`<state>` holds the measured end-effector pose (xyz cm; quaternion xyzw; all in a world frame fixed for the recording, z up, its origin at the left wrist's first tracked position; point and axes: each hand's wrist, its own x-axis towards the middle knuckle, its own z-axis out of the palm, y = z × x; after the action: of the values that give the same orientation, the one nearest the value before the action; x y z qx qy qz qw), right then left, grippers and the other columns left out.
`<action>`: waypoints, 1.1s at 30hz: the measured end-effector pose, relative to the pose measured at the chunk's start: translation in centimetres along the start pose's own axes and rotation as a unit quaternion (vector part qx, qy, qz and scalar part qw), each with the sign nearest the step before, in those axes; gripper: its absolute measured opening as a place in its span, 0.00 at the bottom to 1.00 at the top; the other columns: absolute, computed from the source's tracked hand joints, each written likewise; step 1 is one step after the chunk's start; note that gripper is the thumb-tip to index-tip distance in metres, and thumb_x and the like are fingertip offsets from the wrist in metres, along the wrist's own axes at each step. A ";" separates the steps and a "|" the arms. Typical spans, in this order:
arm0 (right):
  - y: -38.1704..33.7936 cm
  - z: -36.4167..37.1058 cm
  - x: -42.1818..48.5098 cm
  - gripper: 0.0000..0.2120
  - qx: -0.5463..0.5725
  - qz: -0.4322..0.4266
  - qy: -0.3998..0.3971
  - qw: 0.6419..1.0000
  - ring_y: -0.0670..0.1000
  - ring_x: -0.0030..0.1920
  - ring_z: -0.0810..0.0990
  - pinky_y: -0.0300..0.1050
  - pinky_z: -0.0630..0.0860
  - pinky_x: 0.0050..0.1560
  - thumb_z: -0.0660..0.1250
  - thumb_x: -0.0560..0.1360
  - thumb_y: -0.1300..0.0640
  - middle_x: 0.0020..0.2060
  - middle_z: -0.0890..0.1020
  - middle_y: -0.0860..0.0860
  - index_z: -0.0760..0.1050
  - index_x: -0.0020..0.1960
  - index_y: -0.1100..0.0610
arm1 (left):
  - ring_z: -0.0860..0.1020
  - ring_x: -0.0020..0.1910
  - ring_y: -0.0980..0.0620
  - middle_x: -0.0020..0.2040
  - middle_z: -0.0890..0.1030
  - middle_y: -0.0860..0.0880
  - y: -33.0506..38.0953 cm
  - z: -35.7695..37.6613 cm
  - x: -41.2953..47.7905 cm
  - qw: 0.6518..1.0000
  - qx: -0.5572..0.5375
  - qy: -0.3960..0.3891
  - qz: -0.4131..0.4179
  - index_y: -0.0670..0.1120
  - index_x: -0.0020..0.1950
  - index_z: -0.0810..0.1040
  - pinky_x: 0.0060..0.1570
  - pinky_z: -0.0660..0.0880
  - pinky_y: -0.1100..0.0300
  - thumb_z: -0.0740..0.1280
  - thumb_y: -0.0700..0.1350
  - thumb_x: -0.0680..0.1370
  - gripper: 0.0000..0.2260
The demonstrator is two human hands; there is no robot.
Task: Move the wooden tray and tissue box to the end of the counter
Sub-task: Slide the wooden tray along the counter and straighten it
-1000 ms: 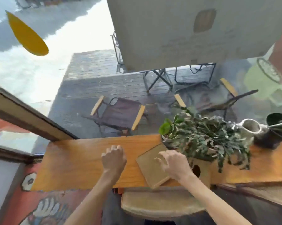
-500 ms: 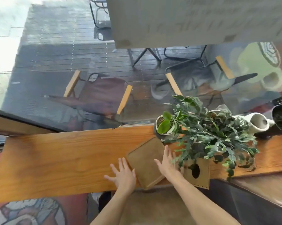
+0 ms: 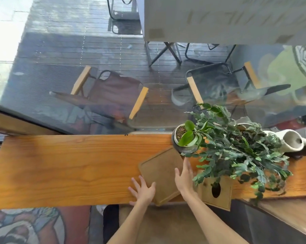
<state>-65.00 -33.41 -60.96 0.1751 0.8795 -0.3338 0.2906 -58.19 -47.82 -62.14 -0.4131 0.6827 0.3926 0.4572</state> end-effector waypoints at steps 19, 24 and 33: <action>-3.5 5.3 -3.8 0.37 0.087 0.028 -0.122 0.988 0.58 0.73 0.69 0.57 0.67 0.73 0.67 0.78 0.46 0.73 0.73 0.53 0.51 0.81 0.44 | 0.69 0.66 0.46 0.74 0.63 0.46 -5.4 -11.2 -2.6 0.922 -0.321 0.152 0.152 0.60 0.75 0.54 0.65 0.72 0.45 0.57 0.40 0.82 0.25; -7.9 8.7 -7.0 0.35 0.073 -0.030 -0.160 0.984 0.57 0.74 0.68 0.58 0.66 0.74 0.66 0.79 0.44 0.74 0.69 0.55 0.57 0.80 0.51 | 0.68 0.69 0.42 0.74 0.64 0.44 -9.2 -16.6 -4.7 0.917 -0.297 0.212 0.163 0.54 0.75 0.58 0.66 0.70 0.42 0.54 0.35 0.82 0.24; -14.8 19.9 -15.3 0.33 0.050 -0.144 -0.126 0.980 0.53 0.70 0.71 0.50 0.67 0.72 0.60 0.81 0.42 0.72 0.71 0.52 0.53 0.81 0.51 | 0.58 0.76 0.46 0.78 0.59 0.47 -21.6 -25.9 -6.6 0.917 -0.268 0.248 0.162 0.50 0.79 0.53 0.74 0.59 0.49 0.53 0.34 0.82 0.26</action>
<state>-52.80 -59.47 -56.21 0.0169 0.8342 -0.4348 0.3389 -44.44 -77.71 -52.22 -0.4879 0.7010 0.5146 0.0757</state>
